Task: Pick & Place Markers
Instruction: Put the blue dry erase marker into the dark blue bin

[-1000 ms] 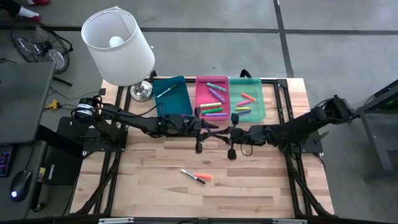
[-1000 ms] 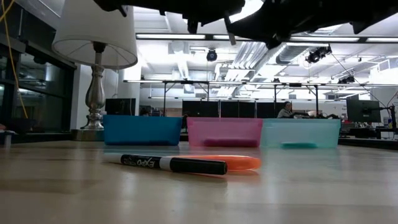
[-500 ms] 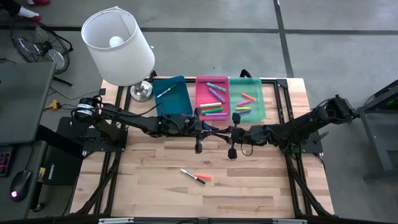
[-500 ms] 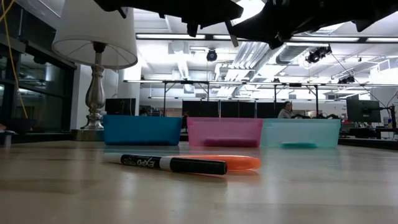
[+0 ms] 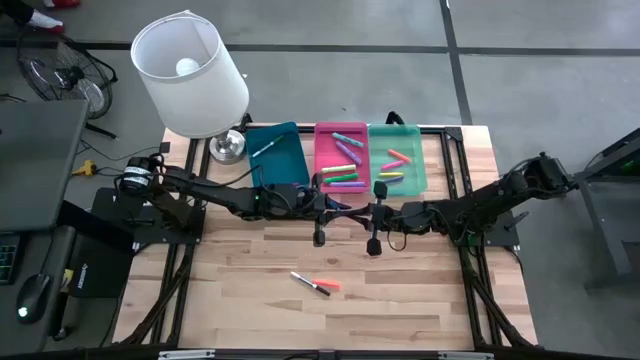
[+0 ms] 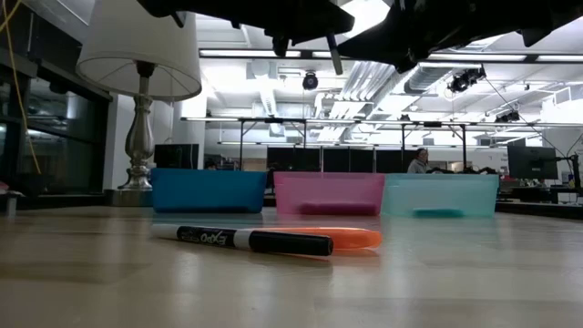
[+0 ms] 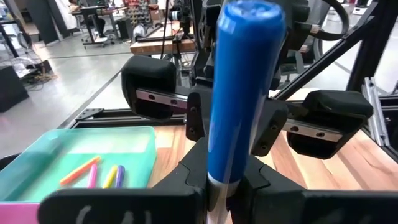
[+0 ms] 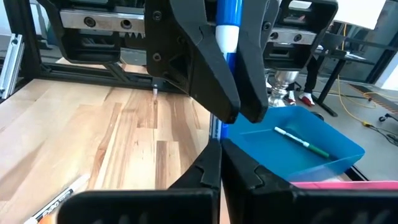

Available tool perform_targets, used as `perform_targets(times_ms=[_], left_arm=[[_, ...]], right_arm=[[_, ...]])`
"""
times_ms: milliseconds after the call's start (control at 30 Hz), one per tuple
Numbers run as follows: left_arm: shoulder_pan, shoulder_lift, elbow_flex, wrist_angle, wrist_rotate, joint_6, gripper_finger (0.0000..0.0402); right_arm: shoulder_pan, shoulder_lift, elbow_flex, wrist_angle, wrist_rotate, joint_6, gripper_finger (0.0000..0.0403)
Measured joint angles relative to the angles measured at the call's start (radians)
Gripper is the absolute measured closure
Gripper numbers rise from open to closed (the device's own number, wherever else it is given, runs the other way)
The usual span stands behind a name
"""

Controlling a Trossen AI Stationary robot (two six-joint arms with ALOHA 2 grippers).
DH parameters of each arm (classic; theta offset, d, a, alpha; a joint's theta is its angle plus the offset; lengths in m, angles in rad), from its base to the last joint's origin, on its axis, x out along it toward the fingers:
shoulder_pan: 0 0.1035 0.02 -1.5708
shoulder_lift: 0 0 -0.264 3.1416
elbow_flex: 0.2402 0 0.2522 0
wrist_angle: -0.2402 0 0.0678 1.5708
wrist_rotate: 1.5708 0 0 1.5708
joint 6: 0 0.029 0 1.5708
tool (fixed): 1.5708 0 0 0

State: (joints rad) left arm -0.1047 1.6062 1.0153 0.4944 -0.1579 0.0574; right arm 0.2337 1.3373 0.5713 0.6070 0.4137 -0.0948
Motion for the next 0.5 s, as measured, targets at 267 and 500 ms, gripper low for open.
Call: perform_targets(times_ms=[267, 500], left_arm=[[-0.001, 0.000, 0.000, -0.058, -0.061, 0.000, 0.0378], [0.000, -0.013, 0.000, -0.230, -0.211, -0.005, 0.0378]], right_arm=[[-0.001, -0.054, 0.000, -0.140, 0.099, 0.065, 0.0402], [-0.020, -0.111, 0.000, -0.383, 0.088, 0.200, 0.0377]])
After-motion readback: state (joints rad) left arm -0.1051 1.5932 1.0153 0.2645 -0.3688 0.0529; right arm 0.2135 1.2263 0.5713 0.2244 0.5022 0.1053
